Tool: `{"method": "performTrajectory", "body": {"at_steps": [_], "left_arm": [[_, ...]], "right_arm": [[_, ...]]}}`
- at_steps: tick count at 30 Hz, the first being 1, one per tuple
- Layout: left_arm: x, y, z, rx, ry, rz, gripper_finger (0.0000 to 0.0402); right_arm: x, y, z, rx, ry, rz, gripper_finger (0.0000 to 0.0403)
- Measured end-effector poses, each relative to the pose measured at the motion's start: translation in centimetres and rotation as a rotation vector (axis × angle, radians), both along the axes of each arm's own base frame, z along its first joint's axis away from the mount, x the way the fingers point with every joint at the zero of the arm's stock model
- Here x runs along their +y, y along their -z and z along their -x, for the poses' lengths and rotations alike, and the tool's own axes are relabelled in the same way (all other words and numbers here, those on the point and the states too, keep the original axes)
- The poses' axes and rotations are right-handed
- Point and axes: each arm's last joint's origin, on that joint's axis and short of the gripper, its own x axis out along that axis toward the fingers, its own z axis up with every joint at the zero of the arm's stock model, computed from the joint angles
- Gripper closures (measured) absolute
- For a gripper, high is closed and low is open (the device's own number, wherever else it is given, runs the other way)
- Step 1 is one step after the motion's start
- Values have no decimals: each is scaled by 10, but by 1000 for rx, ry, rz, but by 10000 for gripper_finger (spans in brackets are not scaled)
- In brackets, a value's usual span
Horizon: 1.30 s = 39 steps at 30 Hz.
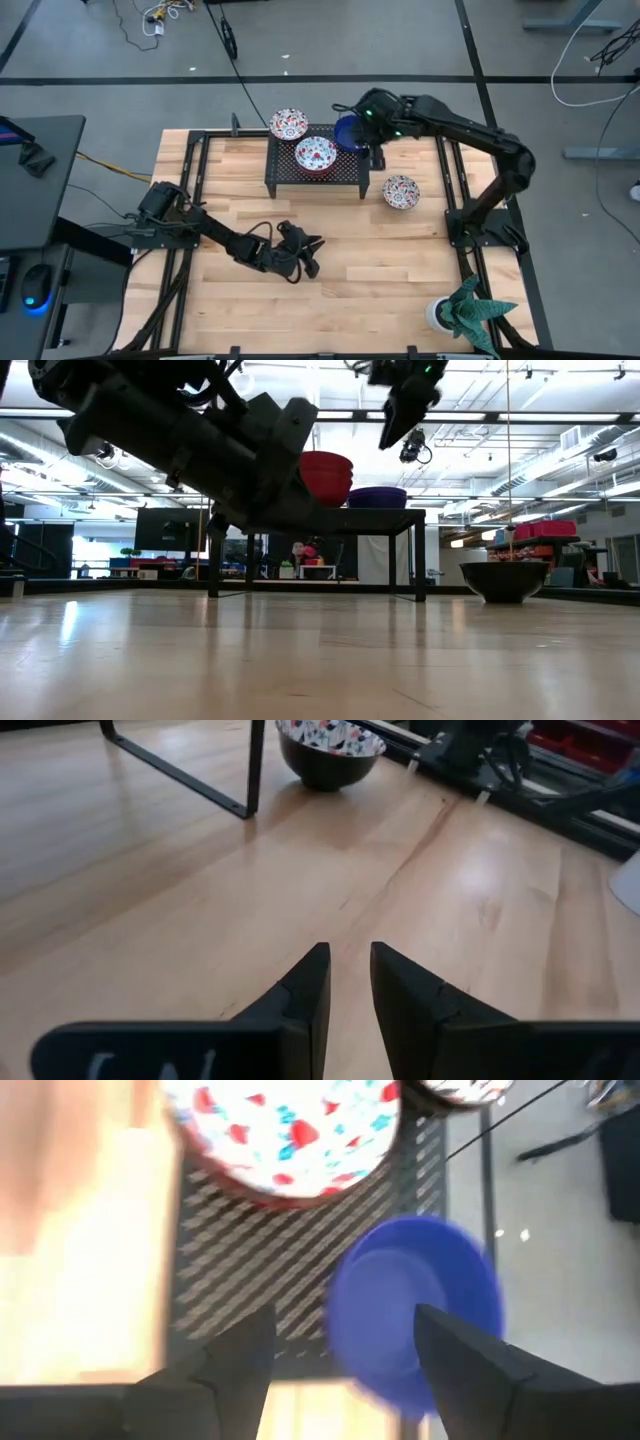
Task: Pick & Place Mini bowls
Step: Stack the black bowl on the black bowl on the shelf
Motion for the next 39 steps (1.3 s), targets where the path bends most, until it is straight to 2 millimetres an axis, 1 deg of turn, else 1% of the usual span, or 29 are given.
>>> {"method": "performTrajectory", "body": {"at_steps": [5,8,10,12,14,16,19,23,27,30,33,35,39], "left_arm": [[4,-8,0,-20,-28,-14,328],[7,-17,-1,-27,-54,-65,335],[9,-28,-6,-39,-58,-100,341],[11,-41,-10,-49,-61,-146,347],[13,-52,-16,-49,-59,-194,353],[14,-64,-22,-48,-51,-244,358],[14,-82,-33,-55,-21,-299,365],[16,-97,-42,-57,1,-301,369],[19,-103,-46,-42,0,-303,369],[23,-103,-47,-32,-6,-306,369],[26,-102,-48,-20,6,-304,369],[27,-100,-48,-7,19,-304,369],[27,-99,-48,10,25,-303,369]], "right_arm": [[36,-21,29,6,-1,-94,190],[58,-33,45,-14,4,-151,206],[72,-39,56,-42,5,-171,216],[85,-41,66,-63,7,-197,225],[96,-36,78,-80,26,-211,234],[105,-27,90,-93,66,-208,243],[113,-5,108,-95,160,-211,255],[118,36,129,-70,304,-269,268],[119,86,142,-8,360,-289,277],[119,118,143,11,369,-289,280],[118,144,137,-17,355,-289,277],[117,151,133,-16,346,-320,268],[115,155,124,-33,352,-317,235]]}}
